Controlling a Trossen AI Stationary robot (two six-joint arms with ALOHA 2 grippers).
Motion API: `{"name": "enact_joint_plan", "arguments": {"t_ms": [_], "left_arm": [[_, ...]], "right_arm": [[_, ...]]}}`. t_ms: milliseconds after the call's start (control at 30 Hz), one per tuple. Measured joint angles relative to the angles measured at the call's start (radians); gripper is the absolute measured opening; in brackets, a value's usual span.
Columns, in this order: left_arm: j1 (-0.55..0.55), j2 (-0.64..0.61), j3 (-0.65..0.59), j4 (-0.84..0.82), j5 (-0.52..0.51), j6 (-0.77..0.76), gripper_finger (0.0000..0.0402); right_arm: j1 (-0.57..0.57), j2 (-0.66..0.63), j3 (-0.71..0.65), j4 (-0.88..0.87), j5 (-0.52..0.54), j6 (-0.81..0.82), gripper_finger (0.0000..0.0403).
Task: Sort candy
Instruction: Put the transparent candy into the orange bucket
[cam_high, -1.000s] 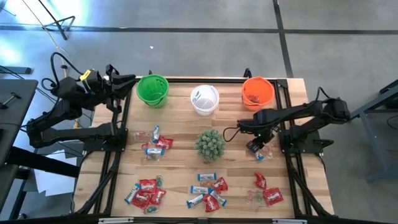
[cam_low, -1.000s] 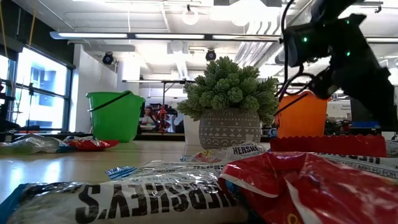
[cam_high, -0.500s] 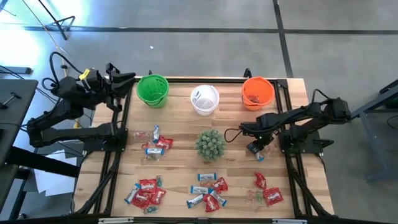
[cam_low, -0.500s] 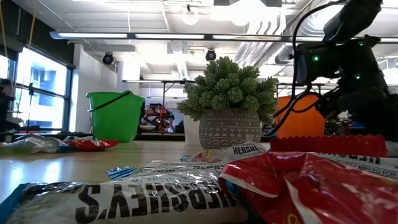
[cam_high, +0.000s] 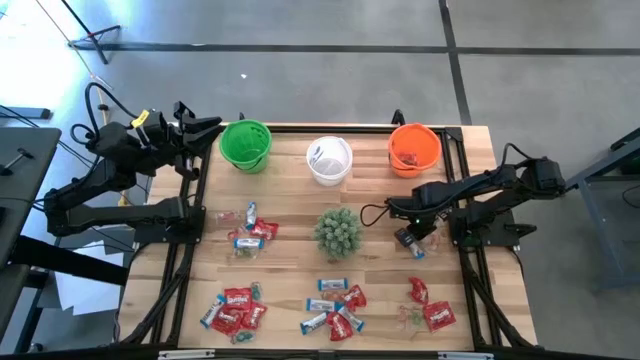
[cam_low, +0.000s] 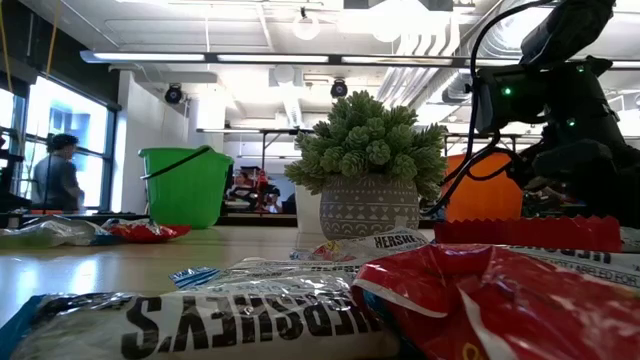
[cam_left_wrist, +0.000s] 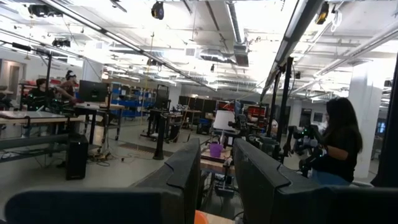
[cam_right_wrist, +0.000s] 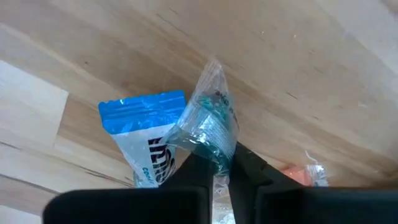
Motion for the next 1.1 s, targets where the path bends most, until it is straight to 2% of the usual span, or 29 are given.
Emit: {"name": "enact_joint_plan", "arguments": {"t_ms": [100, 267, 500, 667, 933, 1100], "left_arm": [[0.000, 0.000, 0.000, 0.000, 0.000, 0.000, 0.0082], [0.000, -0.001, 0.000, 0.000, 0.000, 0.000, 0.0082], [0.000, -0.001, 0.000, 0.000, 0.000, 0.000, 0.0082], [0.000, -0.001, 0.000, 0.000, 0.000, 0.000, 0.0082], [0.000, -0.001, 0.000, 0.023, 0.000, 0.000, 0.0082], [0.000, -0.001, 0.000, 0.023, 0.000, 0.000, 0.0082]], "right_arm": [[0.000, -0.004, 0.002, -0.003, -0.012, 0.008, 0.0023], [0.000, -0.031, 0.072, -0.077, 0.027, 0.007, 0.0005], [0.000, -0.066, 0.272, -0.283, 0.165, 0.000, 0.0012], [-0.017, -0.069, 0.450, -0.380, 0.327, -0.020, 0.0008], [-0.192, -0.068, 0.649, -0.370, 0.606, -0.150, 0.0008], [-0.373, -0.068, 0.669, -0.270, 0.600, -0.291, 0.0008]]}}
